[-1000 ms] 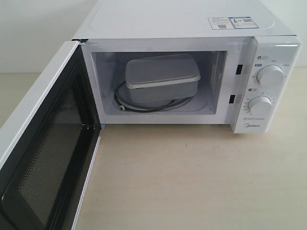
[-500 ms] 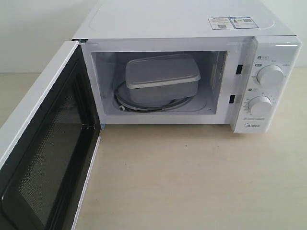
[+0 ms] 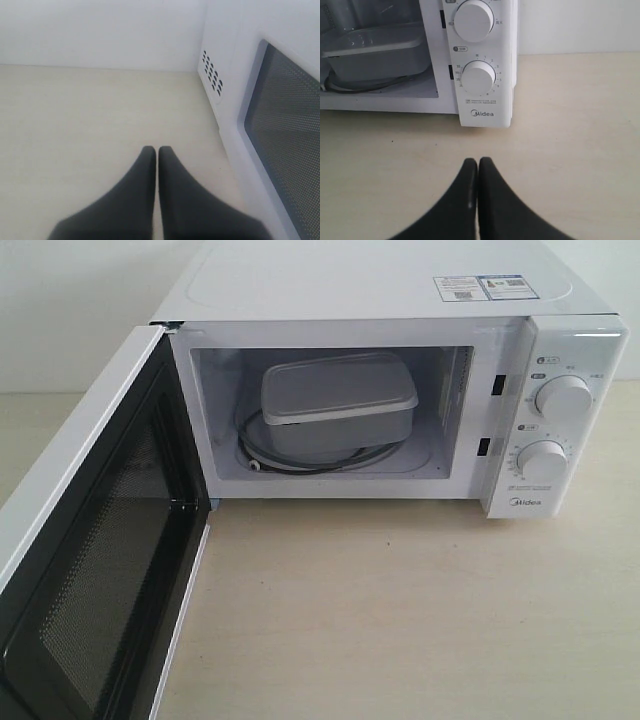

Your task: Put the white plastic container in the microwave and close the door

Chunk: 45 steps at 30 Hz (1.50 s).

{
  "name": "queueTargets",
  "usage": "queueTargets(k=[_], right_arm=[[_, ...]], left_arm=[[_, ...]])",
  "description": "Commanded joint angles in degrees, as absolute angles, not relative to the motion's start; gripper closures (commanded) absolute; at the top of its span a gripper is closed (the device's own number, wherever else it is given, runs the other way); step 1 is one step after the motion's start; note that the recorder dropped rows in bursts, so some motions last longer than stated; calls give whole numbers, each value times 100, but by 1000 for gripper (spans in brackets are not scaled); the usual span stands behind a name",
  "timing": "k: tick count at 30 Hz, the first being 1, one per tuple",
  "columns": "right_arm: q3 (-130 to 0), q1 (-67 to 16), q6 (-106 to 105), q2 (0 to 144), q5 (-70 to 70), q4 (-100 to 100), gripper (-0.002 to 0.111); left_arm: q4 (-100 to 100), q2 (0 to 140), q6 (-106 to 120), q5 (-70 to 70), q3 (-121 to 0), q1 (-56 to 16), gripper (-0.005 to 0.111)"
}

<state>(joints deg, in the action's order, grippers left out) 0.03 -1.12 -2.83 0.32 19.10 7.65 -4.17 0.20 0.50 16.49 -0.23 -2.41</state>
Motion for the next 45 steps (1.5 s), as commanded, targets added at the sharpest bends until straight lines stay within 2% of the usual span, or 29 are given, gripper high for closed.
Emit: queueTargets(k=[1,30,34,45], right_arm=[[0,-119,-303,0,1903,749,108],[0,-119,-303,0,1903,749,108],[0,-119,-303,0,1903,749,108],[0,-119,-303,0,1903,749,108]], left_arm=[[-469,0,41,1647,0,-252,102],[-447,0,41,1585,0,-254,102],[-553,0,-34,838,0,-254,102],[-530,0,-46,-2692,-35,-254,102]])
